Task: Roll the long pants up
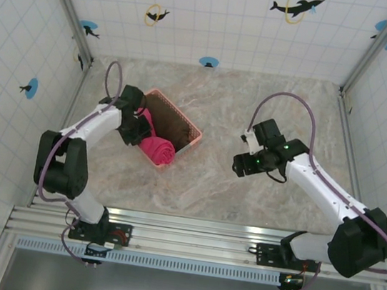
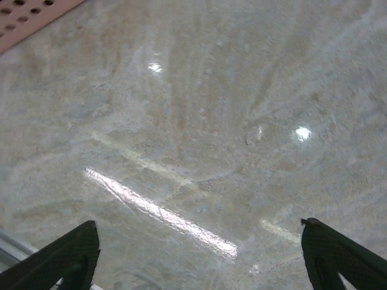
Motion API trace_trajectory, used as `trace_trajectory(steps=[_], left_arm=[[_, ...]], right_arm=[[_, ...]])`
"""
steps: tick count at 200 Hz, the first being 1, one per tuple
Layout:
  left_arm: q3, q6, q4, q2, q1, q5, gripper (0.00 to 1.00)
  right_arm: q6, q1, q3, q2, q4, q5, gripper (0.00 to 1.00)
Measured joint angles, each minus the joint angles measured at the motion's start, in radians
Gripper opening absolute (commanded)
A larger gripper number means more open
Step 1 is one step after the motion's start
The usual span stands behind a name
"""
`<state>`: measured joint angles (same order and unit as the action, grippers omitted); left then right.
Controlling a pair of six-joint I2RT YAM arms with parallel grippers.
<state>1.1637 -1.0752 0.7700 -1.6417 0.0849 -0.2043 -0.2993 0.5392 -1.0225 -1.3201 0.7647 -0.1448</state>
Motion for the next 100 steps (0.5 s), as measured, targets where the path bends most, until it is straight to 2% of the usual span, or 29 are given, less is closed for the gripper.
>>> trace_trajectory(steps=[2, 5, 12, 46, 100], left_arm=[[0.01, 0.001, 0.011, -0.007, 0.0, 0.006, 0.0], [0.022, 0.002, 0.024, -0.015, 0.001, 0.01, 0.0], [0.055, 0.002, 0.058, -0.038, 0.001, 0.026, 0.0], [0.176, -0.023, 0.19, -0.118, 0.006, 0.11, 0.0], [0.271, -0.068, 0.29, -0.151, 0.004, 0.196, 0.0]], right_arm=[[0.001, 0.006, -0.007, -0.003, 0.0, 0.002, 0.25], [-0.007, 0.013, -0.018, -0.005, 0.0, 0.004, 0.13], [-0.014, 0.034, -0.052, -0.019, 0.0, 0.008, 0.0], [-0.042, 0.135, -0.248, -0.135, -0.027, 0.032, 0.0], [-0.06, 0.265, -0.457, -0.309, -0.034, 0.05, 0.0]])
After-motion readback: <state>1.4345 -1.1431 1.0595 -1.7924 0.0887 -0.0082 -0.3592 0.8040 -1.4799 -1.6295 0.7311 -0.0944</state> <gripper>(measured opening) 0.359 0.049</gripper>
